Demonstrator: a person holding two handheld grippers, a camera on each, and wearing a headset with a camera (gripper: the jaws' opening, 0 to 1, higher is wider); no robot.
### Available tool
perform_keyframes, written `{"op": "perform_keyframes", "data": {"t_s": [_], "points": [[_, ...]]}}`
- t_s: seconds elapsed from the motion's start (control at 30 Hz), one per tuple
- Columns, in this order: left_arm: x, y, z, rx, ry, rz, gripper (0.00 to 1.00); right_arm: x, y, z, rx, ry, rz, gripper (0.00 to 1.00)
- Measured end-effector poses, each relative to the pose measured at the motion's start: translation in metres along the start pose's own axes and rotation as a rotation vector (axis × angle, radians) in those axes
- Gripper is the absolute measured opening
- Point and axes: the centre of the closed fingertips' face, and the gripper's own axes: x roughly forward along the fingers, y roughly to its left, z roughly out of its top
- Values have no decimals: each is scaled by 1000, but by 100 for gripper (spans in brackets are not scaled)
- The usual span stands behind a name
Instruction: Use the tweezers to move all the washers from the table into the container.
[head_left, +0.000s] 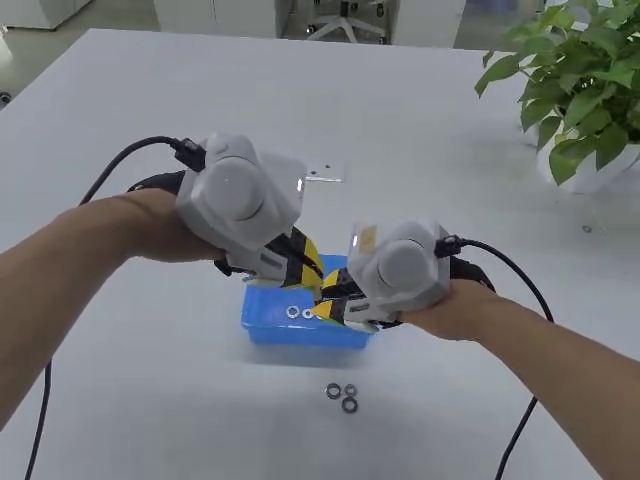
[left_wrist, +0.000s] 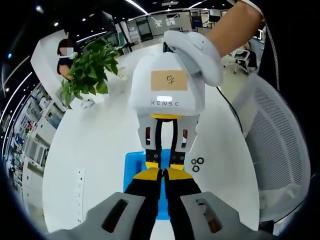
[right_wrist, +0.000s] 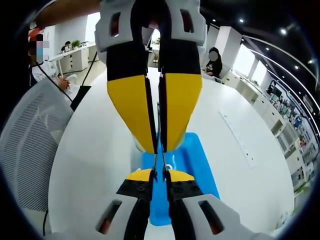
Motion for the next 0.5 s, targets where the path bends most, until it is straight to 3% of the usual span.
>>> {"op": "perform_keyframes", "data": {"t_s": [0.5], "points": [[-1, -14, 6, 12, 1, -6, 6, -9, 16, 1, -4, -8, -11, 12]]}}
